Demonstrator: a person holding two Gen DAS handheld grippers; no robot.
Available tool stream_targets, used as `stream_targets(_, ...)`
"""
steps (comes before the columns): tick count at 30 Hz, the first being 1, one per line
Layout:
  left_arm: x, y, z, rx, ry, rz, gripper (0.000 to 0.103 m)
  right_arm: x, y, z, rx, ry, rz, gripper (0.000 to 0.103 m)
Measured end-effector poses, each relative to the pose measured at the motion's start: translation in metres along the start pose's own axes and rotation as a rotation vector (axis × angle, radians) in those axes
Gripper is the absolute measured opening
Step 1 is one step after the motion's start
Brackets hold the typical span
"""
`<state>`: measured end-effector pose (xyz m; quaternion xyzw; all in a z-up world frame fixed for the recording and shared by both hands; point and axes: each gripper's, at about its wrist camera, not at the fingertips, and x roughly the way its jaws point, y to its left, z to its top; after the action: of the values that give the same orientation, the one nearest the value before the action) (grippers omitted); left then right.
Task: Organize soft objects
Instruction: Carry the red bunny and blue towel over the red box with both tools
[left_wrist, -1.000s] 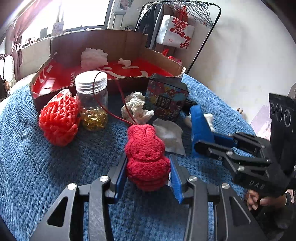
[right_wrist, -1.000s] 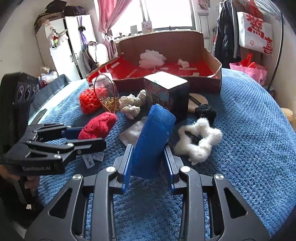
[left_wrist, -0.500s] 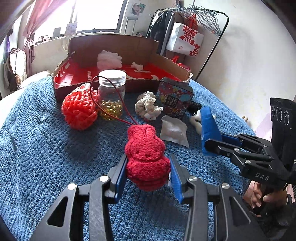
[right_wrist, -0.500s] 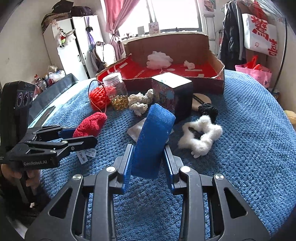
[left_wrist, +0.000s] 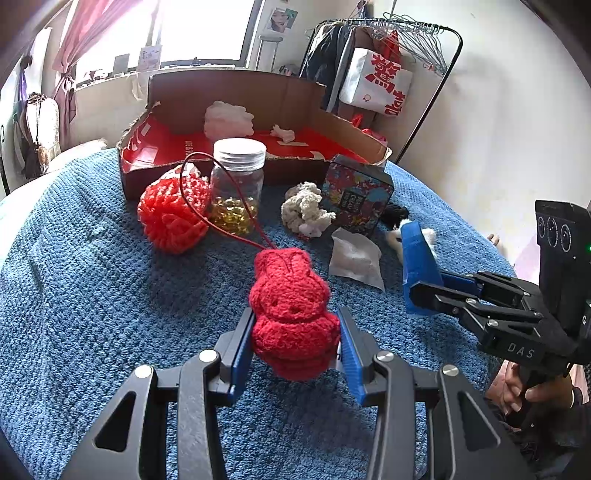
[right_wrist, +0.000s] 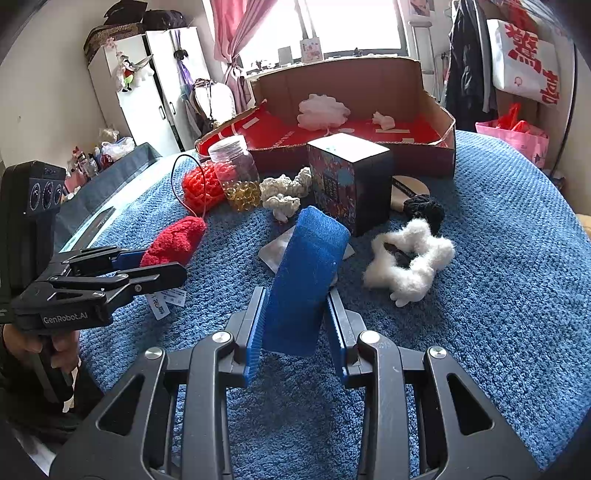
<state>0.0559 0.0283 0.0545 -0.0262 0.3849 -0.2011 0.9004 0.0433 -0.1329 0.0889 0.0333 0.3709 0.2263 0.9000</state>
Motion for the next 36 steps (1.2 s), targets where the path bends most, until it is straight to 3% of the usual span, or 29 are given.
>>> stream_targets(9, -0.014, 0.022, 0.02, 0.001, -0.02, 0.063, 0.045, 0.005, 0.009, 0.031, -0.074, -0.008, -0.004, 0.03)
stream_targets(20, -0.003, 0.06, 0.065, 0.05, 0.036, 0.125, 0.045, 0.031, 0.025, 0.083, -0.252, 0.029, -0.056, 0.03)
stream_targets(36, 0.025, 0.087, 0.127, 0.148, 0.113, 0.119, 0.045, 0.077, 0.038, 0.148, -0.428, 0.129, -0.069, 0.03)
